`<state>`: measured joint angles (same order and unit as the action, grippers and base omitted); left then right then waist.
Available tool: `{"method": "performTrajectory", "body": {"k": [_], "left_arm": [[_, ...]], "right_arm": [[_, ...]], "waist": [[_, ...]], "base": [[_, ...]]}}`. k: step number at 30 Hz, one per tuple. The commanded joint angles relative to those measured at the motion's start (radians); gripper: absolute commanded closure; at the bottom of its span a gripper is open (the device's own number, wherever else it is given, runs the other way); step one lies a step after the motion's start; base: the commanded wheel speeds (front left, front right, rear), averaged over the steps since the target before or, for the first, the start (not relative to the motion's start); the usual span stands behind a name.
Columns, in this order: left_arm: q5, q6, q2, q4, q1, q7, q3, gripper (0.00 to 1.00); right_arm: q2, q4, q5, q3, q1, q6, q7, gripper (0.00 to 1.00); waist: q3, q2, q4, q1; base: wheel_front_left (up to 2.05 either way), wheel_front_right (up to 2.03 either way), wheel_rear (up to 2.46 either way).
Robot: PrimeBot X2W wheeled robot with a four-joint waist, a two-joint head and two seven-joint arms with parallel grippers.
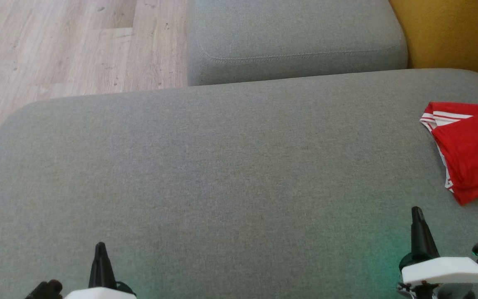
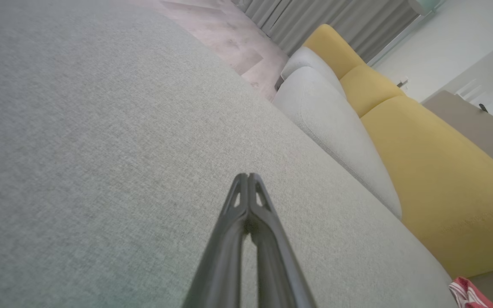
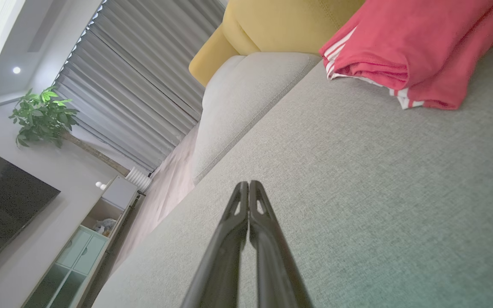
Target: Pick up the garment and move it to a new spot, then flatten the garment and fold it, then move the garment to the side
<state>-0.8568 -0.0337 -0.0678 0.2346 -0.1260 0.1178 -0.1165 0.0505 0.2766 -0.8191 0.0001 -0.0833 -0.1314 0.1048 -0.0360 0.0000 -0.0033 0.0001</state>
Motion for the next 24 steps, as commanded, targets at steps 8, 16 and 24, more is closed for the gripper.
{"method": "performTrajectory", "body": {"k": [8, 16, 24], "left_arm": [[-0.107, 0.026, -0.014, -0.023, 0.073, -0.024, 0.045, 1.0], [-0.2, 0.045, -0.015, -0.019, 0.094, -0.047, 0.063, 1.0], [-0.293, 0.064, -0.015, -0.015, 0.115, -0.07, 0.082, 1.0]], "right_arm": [[0.02, -0.033, -0.113, -0.004, 0.069, 0.0, -0.023, 1.0], [0.021, -0.033, -0.208, -0.014, 0.085, 0.0, -0.045, 1.0], [0.021, -0.033, -0.304, -0.024, 0.101, 0.0, -0.068, 1.0]], "waist": [[0.005, 0.0, 0.0, -0.0001], [0.009, 0.0, 0.001, -0.0001], [0.014, 0.0, 0.001, -0.0001]], "base": [[0.0, 0.0, 0.0], [0.0, 0.0, 0.0], [0.0, 0.0, 0.0]]}}
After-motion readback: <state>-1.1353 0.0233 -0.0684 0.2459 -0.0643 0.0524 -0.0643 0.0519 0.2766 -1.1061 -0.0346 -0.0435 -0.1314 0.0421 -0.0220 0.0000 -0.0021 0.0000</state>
